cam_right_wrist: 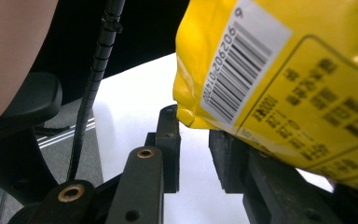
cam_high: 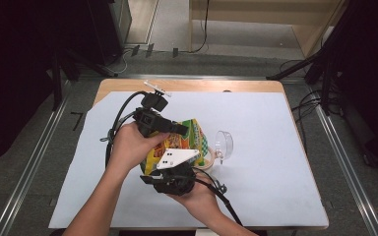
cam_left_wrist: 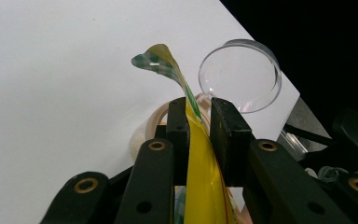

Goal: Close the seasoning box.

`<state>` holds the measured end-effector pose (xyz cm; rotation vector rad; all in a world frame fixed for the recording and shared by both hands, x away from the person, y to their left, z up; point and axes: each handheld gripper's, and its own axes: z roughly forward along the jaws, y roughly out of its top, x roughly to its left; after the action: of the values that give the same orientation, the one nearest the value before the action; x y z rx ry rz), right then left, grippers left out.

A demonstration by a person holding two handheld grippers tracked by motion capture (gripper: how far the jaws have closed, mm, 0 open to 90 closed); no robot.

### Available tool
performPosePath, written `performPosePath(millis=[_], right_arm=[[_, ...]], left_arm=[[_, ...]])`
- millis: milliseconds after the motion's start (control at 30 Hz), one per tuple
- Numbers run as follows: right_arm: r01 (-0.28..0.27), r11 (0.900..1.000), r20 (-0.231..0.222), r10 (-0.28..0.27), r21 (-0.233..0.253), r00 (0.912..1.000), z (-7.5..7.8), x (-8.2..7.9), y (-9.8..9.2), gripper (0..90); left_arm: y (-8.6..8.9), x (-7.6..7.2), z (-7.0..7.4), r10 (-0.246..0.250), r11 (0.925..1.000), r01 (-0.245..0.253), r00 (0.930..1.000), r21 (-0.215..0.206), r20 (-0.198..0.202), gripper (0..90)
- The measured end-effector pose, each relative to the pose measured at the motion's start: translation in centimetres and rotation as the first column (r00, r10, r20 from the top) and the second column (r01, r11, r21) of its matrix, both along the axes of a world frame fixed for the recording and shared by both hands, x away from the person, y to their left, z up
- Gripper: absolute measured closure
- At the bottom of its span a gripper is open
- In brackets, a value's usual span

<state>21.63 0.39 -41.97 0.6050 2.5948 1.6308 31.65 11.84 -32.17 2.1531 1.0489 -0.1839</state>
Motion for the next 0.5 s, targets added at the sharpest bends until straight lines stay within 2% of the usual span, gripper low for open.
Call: performPosePath(millis=[233,500], right_arm=[[-0.005,1.000,-0.018,0.005,0.009,0.9998,-0.14,0.10,-0.02,75.5],[-0.004,1.000,-0.014,0.004,0.007,0.9999,-0.19,0.17,-0.07,75.5]], left_arm=[[-0.12,-0.16,0.11,-0.007,1.0000,0.007,1.0000,0.000,0.002,78.3],[-0.21,-0.13,0.07,-0.002,1.0000,0.002,1.0000,0.001,0.006,78.3]])
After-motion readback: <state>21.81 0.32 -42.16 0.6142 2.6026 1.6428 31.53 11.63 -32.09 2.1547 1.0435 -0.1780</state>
